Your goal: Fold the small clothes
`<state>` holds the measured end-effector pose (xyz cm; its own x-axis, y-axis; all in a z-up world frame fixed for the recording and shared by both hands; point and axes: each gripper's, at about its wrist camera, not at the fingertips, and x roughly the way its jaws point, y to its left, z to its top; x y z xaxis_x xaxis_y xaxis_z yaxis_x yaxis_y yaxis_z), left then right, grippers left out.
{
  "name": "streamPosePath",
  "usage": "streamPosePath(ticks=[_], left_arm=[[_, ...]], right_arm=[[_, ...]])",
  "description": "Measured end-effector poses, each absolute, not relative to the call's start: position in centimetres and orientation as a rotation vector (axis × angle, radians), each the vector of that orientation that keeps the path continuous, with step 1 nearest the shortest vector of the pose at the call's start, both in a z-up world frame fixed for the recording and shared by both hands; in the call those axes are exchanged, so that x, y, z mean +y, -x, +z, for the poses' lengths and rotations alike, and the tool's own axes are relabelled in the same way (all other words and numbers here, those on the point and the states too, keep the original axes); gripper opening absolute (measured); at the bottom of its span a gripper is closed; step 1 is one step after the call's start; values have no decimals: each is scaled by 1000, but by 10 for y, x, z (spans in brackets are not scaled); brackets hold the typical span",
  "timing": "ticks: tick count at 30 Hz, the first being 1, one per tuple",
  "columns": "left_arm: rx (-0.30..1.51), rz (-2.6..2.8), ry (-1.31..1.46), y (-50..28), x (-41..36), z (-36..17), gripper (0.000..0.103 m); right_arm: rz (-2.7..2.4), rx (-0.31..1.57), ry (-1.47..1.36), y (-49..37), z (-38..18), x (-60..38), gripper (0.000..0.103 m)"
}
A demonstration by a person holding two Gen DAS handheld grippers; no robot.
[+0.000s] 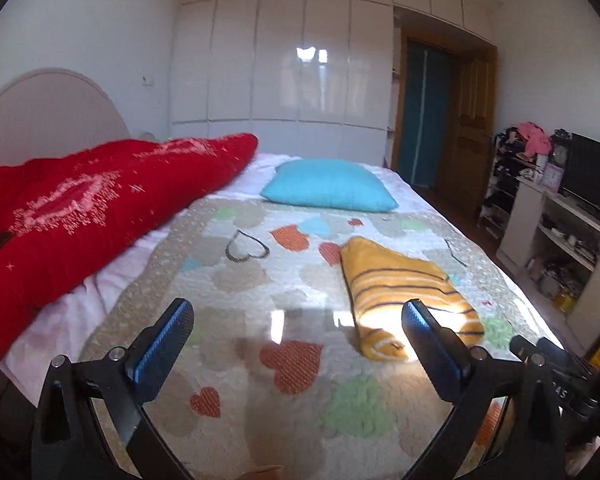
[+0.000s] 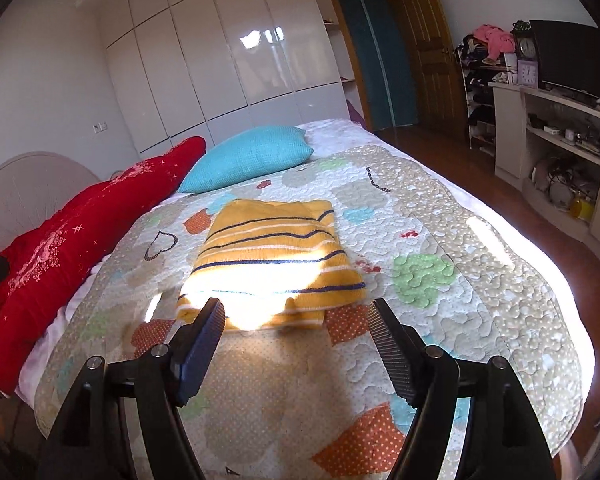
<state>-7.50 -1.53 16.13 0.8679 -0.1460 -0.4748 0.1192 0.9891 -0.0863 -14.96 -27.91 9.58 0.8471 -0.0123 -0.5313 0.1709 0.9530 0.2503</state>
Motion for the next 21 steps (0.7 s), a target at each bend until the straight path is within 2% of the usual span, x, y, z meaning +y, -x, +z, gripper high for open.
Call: streamPosePath(ticks=[10,21], left_arm=[[750,-159,60,80,-35,87,103],[810,-182,39,87,-53,68,103]], right_arm=[[-136,661,-207,139,71,-259,81],[-160,721,-181,136,57,-260,82]])
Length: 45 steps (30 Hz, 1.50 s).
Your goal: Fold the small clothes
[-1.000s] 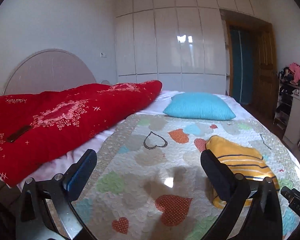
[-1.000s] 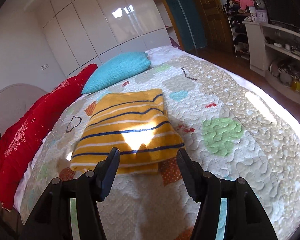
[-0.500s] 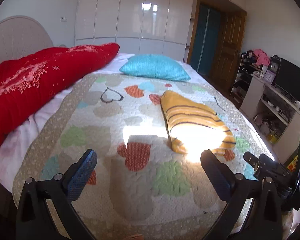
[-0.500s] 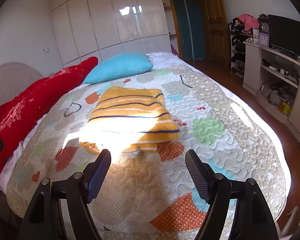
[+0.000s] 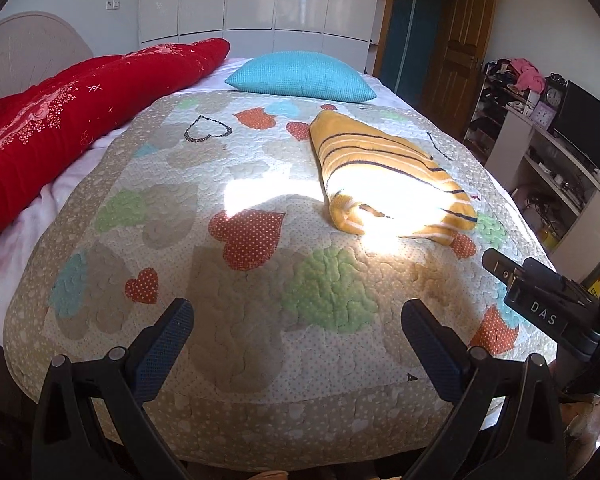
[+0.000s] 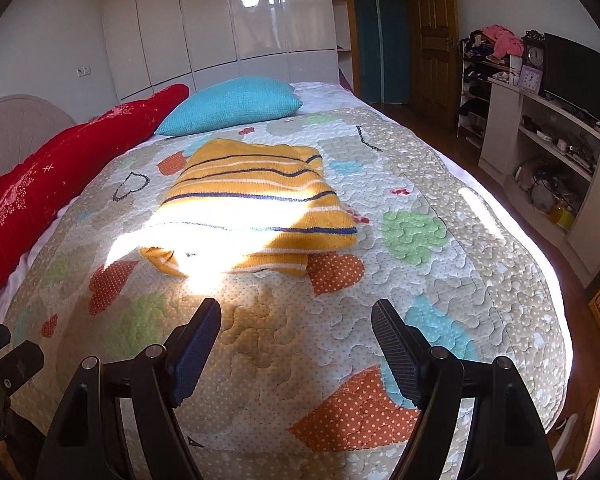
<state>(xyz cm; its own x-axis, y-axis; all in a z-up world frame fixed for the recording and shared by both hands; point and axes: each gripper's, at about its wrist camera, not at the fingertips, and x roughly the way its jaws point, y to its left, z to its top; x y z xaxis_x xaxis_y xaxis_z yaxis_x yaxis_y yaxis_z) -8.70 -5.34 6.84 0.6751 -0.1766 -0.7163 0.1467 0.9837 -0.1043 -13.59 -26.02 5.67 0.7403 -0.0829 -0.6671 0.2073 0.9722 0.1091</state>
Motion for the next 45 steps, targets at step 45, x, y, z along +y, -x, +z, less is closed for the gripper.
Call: streamPosePath(ticks=[45], left_arm=[[848,-149,44,85,-58,53,103]], right_arm=[[-155,774,-191,130,36,-260,86]])
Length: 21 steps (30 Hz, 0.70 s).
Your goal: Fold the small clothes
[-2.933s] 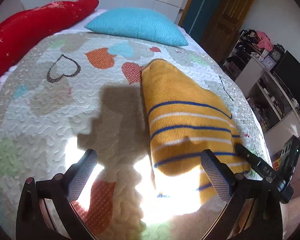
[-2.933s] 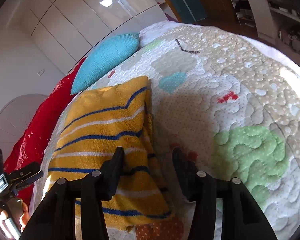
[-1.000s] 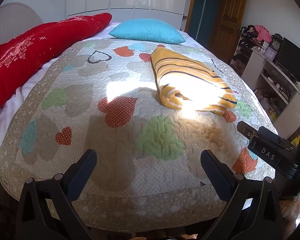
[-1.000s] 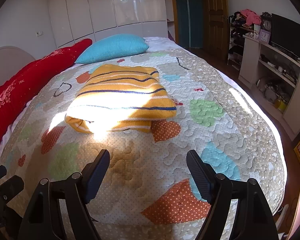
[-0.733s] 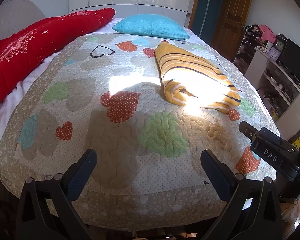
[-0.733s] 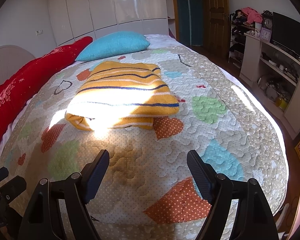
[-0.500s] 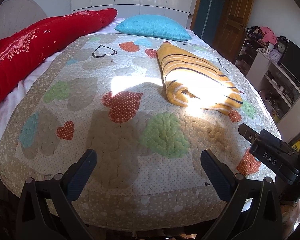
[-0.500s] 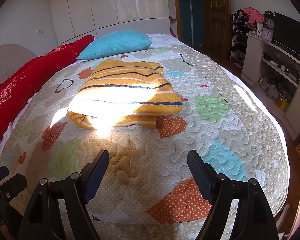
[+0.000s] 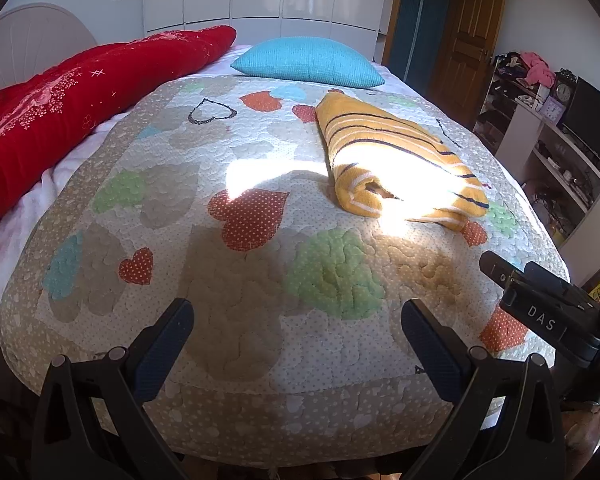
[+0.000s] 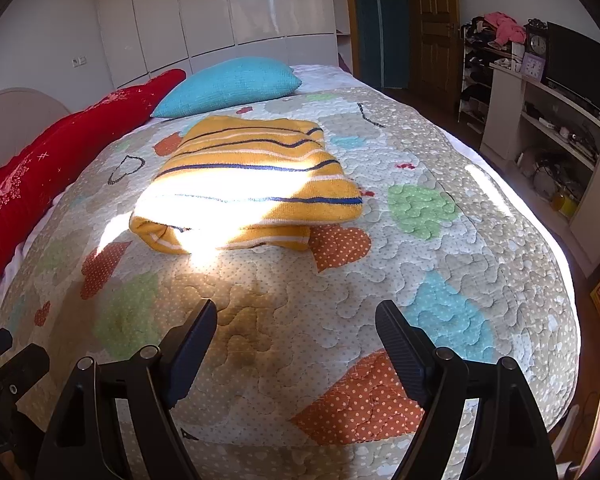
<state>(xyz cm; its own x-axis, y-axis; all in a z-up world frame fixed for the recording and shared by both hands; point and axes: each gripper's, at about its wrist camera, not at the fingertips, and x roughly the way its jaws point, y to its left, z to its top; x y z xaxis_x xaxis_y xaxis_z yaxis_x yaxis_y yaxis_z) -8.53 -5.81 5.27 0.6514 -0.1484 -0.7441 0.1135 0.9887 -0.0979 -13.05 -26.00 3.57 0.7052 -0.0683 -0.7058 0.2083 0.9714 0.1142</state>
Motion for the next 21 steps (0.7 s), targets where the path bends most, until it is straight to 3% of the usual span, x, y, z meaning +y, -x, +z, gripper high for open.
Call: streamPosePath(ticks=[21], left_arm=[[849,-160,39,88,-62,48,103]], right_arm=[[-165,788,-208,132,27,-263,87]])
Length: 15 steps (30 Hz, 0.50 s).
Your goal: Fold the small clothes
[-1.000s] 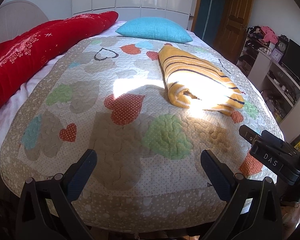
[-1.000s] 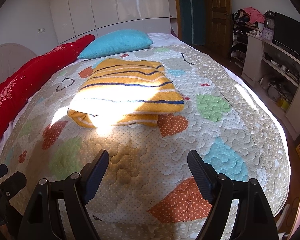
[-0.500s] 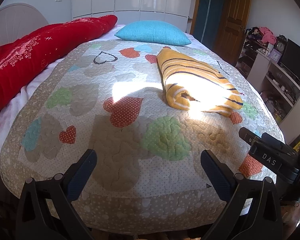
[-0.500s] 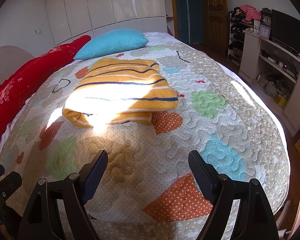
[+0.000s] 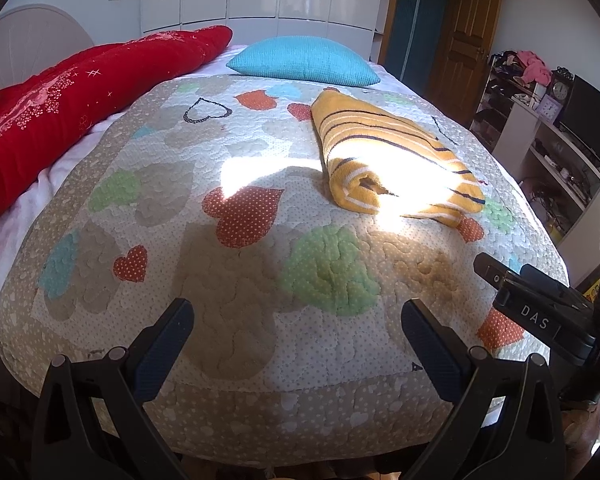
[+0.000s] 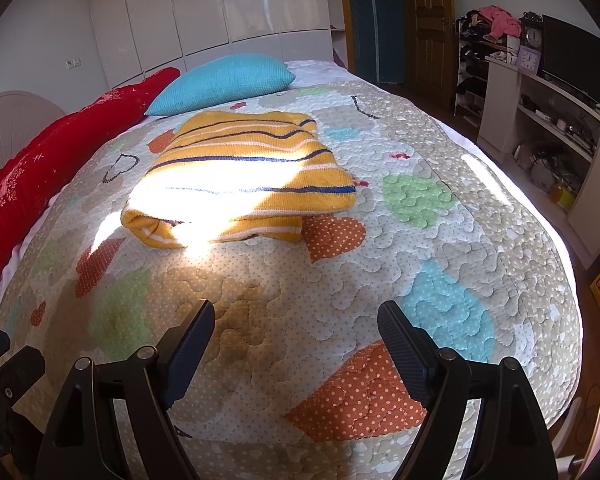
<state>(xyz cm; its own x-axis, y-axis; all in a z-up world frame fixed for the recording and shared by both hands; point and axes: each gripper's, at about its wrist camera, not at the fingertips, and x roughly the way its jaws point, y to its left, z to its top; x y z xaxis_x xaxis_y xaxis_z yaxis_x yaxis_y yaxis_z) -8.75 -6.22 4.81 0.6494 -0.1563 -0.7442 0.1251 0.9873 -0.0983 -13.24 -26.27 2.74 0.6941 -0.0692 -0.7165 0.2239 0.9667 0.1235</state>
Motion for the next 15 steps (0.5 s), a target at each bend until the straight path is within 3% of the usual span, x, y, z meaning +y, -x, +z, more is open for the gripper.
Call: streamPosePath(ticks=[15], left_arm=[[864,-159,40,87,-63,43,103]], right_arm=[[-166,796,-211,132,22,-262,88]])
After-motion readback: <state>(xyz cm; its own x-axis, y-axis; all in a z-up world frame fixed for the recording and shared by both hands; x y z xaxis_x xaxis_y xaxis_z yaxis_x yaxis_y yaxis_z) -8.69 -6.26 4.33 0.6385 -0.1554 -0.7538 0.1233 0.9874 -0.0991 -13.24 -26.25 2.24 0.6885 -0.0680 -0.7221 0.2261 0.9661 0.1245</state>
